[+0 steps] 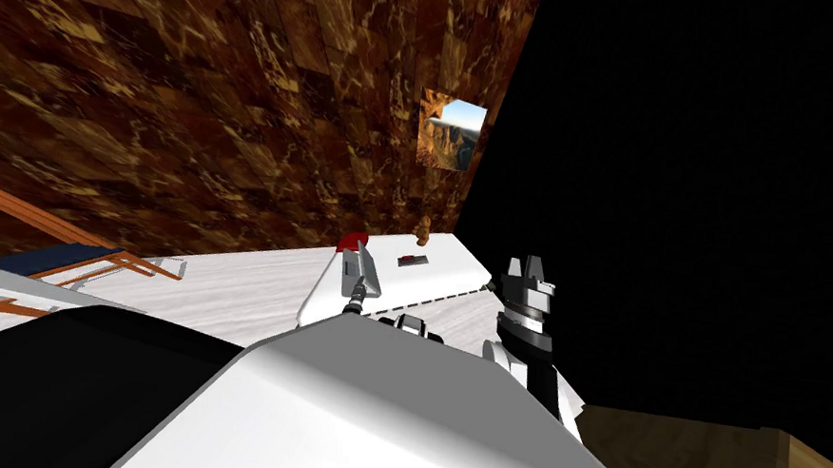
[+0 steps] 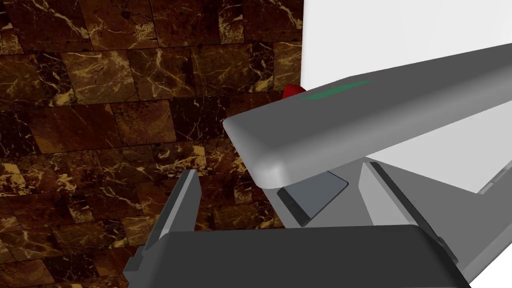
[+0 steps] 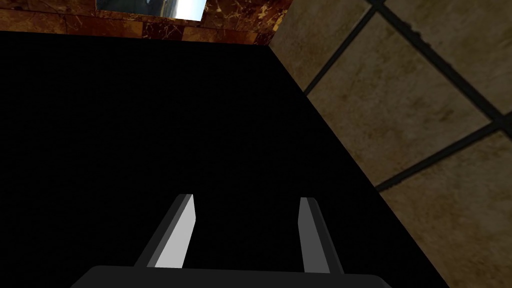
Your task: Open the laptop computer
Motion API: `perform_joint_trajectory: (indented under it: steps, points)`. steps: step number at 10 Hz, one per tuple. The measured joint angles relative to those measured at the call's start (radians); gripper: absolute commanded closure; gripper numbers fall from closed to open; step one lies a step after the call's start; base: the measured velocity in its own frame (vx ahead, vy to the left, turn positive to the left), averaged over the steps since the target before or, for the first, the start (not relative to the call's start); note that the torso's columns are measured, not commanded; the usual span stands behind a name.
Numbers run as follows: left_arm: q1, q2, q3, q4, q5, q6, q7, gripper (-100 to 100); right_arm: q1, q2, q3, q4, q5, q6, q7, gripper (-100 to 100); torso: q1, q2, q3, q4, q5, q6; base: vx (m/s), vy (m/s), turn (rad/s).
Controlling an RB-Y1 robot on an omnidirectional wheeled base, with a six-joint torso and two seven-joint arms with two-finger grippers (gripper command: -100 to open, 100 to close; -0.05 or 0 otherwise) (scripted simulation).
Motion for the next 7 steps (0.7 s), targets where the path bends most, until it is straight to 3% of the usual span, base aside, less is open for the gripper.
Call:
perform_joint_trajectory:
  steps: [2,3,7]
  points:
    - [-0.003,0.057,-0.007,0.012,0.015,0.017,0.053,-100,0.0,0.0,0.0,0.0,0.0,0.0,0.0,0,-0.001,0.001,0.001,0.0,0.0,0.0,-0.061,-0.133,-0.089]
    - [-0.044,0.092,-0.005,0.091,0.021,-0.006,0.074,-100,0.0,0.0,0.0,0.0,0.0,0.0,0.0,0,0.002,-0.001,0.0,0.0,0.0,0.0,-0.024,-0.05,0.017]
    - [-0.025,0.138,-0.008,0.038,0.032,0.039,0.104,-100,0.0,0.0,0.0,0.0,0.0,0.0,0.0,0,-0.001,-0.001,-0.001,0.0,0.0,0.0,-0.015,-0.042,-0.038]
